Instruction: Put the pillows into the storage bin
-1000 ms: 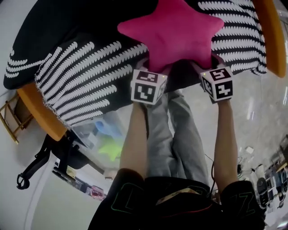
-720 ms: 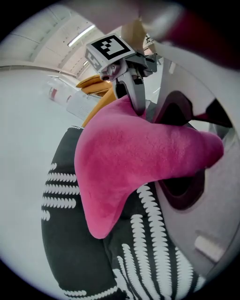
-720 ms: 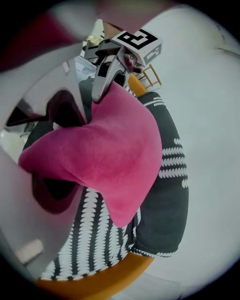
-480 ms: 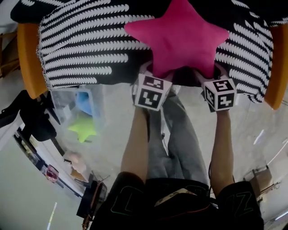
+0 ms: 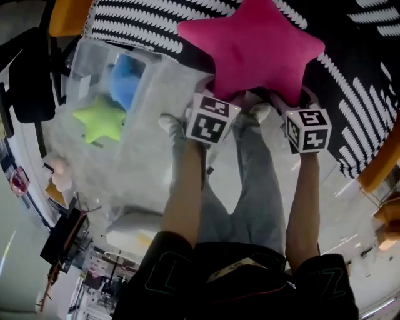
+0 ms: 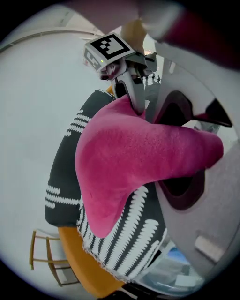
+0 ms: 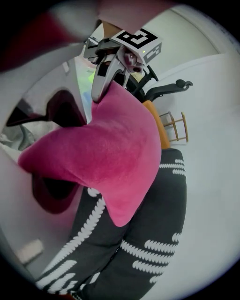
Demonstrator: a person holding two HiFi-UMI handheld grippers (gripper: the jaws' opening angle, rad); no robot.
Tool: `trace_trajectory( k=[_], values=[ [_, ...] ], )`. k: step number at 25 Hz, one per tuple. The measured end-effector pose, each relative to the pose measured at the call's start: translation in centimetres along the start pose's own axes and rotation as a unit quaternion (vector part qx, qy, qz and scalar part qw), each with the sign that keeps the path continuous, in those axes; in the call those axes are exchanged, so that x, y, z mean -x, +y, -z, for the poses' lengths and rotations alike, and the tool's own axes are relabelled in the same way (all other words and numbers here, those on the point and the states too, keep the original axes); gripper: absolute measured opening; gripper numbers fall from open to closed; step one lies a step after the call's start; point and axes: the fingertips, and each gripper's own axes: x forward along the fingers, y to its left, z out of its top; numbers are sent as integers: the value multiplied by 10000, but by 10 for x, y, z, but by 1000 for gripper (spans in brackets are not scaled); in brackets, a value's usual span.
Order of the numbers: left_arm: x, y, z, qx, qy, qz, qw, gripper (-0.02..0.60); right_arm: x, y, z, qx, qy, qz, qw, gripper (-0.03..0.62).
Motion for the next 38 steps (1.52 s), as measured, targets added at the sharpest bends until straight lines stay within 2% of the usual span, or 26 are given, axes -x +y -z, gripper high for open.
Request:
trace_trajectory(
  k=[5,10,16,21,25,32,34,36,38],
  values=[
    [65,73,59,715,-193,-325,9967,262,-40,102,-27,715,237,-399,9964,281],
    [125,150,124,1397,-366,-695,9871,265,-87,207,-49,1376,438,-821,9861,281],
    [192,237,209,2351,-600,-1146,9633,273,-150,338,-69,2224,785,-1405,9616,282],
    [223,300,277,2855,-672,-1313,9470,278,-204,424,-70,2691,1052,-1651,9430,284],
    [233,346,319,3205,-780,-1373,9340,282,-249,475,-70,3012,1231,-1755,9292,284],
    [231,404,360,3484,-905,-1351,9231,288,-305,525,-79,3359,1363,-1740,9156,290],
    [231,420,370,3608,-990,-1459,9158,301,-321,535,-82,3359,1286,-1722,9171,315],
    [231,432,382,3769,-996,-1593,9070,330,-334,539,-81,3261,1250,-1650,9224,367],
    [232,440,389,3835,-850,-1785,9021,342,-338,536,-82,3196,1247,-1541,9266,373]
  ],
)
